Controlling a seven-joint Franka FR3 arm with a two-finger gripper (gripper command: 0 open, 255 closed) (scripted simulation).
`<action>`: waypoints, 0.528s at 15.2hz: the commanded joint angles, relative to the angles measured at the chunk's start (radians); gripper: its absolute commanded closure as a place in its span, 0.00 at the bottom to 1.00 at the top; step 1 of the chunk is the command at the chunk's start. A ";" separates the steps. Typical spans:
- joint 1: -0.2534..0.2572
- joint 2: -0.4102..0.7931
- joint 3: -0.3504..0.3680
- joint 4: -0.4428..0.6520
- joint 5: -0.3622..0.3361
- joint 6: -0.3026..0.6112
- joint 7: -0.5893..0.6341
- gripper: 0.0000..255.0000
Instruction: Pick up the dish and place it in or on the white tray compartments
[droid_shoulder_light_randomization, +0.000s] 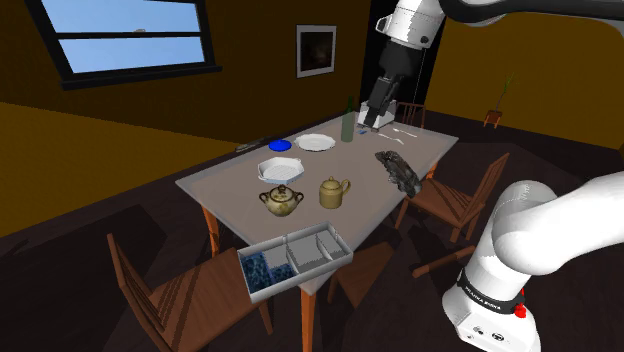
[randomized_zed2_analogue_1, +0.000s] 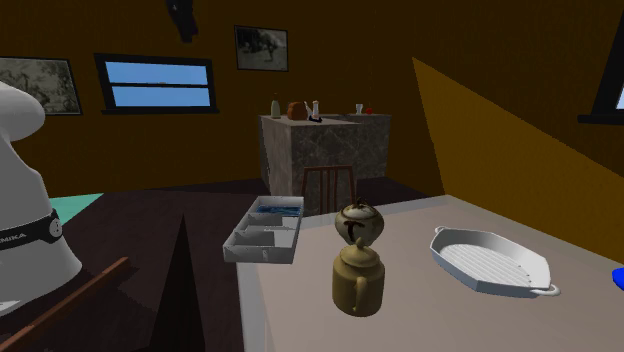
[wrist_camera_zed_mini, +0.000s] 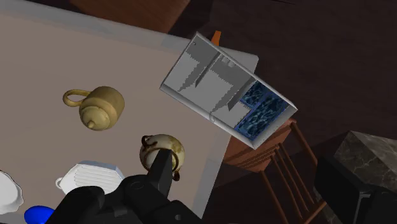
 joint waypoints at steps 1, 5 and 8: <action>0.000 0.000 0.000 0.000 0.000 0.000 0.000 0.00; -0.008 0.032 -0.059 -0.077 -0.033 0.088 -0.098 0.00; -0.015 0.072 -0.104 -0.121 -0.057 0.157 -0.171 0.00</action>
